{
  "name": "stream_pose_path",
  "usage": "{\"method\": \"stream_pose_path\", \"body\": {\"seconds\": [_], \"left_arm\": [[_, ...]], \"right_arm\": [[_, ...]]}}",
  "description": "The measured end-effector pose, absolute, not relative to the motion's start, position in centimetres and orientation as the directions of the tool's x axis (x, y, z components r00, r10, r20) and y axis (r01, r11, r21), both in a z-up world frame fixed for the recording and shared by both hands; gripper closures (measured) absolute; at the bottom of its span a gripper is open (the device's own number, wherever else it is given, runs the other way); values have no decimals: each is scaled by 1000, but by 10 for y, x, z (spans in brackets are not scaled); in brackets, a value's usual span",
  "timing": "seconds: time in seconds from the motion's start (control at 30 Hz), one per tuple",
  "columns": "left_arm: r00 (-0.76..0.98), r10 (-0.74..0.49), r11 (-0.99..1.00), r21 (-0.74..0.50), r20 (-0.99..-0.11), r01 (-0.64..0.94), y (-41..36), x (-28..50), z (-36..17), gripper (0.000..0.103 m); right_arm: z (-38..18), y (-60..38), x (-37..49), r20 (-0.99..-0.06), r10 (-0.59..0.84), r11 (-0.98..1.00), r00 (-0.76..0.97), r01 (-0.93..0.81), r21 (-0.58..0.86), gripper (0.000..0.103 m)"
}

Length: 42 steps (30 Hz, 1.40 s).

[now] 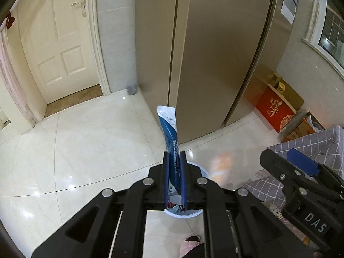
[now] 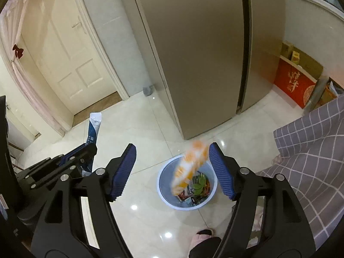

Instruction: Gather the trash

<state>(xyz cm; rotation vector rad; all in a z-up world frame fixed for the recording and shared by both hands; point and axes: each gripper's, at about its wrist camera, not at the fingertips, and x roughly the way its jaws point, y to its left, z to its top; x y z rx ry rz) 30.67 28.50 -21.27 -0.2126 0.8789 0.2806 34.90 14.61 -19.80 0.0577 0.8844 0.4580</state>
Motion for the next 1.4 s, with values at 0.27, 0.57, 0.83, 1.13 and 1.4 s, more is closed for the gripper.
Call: {"method": "stream_pose_path", "body": {"seconds": [0.27,0.57,0.83,1.13,1.4], "left_arm": [[588,127,947,-78,-799,-310,280,316,-227,94],[574,97,954,-88,-813,-285,268,324,-235,94],[569,65,956,-112,-820,-271,258,334,-233,92],[587,105,940,-113,-803,-322,249,325,-212,39],[650,162,948,-66,-743,-312,214,295,-169,32]], "right_arm": [[-202,143,348,-745,394,909,538,-350,228,30],[-204,122,350,-746,378,921,548,-302,245,28],[-191,99,349,-703,386,922,597,-272,275,24],[-176,77,346,-680,387,922,623,-248,297,23],[-139,52,320,-671,318,947,670,-256,193,21]]}}
